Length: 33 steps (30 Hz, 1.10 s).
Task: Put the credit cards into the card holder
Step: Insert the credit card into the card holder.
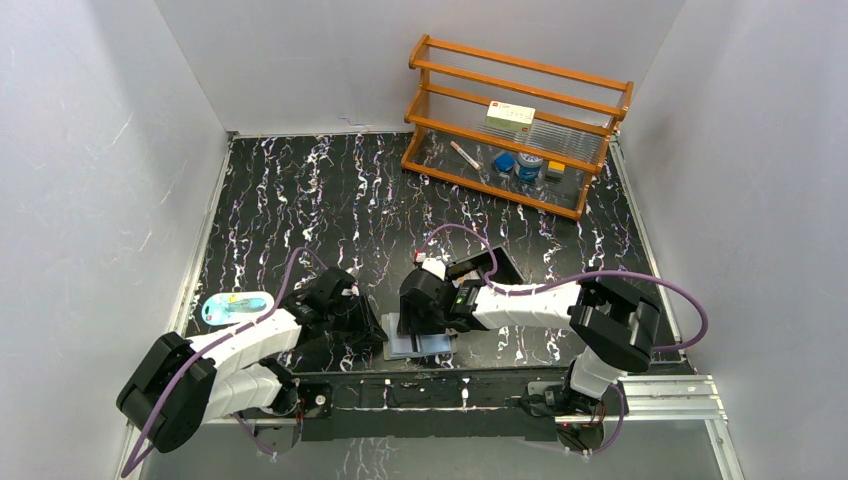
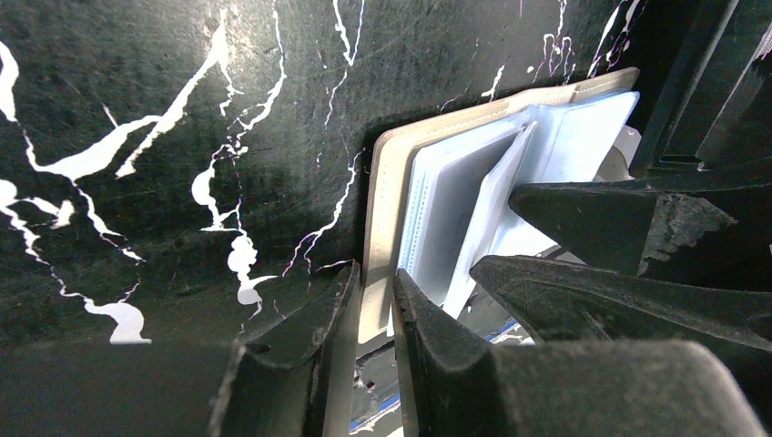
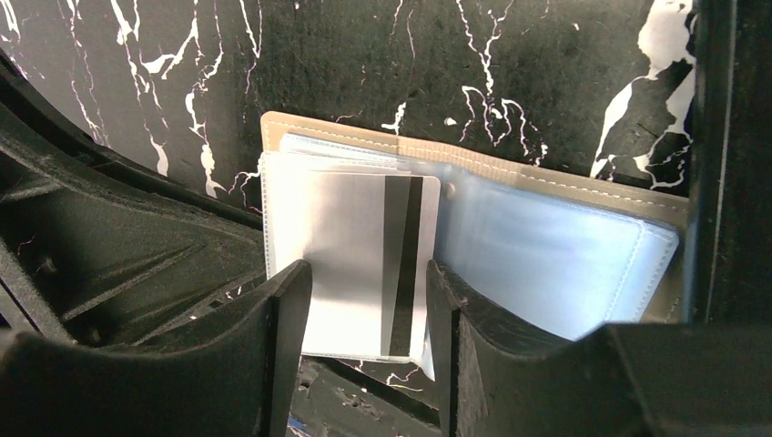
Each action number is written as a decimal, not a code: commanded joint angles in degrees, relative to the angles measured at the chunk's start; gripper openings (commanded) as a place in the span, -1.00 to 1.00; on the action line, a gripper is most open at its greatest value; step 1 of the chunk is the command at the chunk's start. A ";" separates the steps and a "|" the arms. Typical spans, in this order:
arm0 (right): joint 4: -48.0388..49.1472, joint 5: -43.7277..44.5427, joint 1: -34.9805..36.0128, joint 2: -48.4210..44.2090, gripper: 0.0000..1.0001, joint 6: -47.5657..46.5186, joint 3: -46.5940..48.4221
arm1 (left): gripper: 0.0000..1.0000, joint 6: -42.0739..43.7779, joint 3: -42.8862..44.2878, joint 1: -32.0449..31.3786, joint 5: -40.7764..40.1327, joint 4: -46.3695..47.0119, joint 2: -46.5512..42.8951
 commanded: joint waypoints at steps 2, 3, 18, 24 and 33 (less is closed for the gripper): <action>4.97 -2.00 0.55 0.13 0.12 0.45 1.07 | -0.61 0.49 -1.22 0.03 -0.30 -2.05 1.14; 5.84 -2.38 0.55 -0.07 0.12 0.69 0.88 | -0.62 0.47 -1.22 0.00 -0.30 -2.06 1.14; -0.58 3.10 0.61 -4.86 0.11 1.70 -0.18 | -0.62 0.12 -1.70 -0.01 -0.29 -2.07 0.17; -0.87 2.82 0.63 -3.86 0.15 1.96 -0.73 | -0.62 0.03 -1.74 -0.01 -0.21 -2.06 0.20; 0.35 0.57 0.72 -0.36 0.15 1.60 0.57 | -0.62 0.03 -1.63 -0.01 -0.12 -1.98 0.16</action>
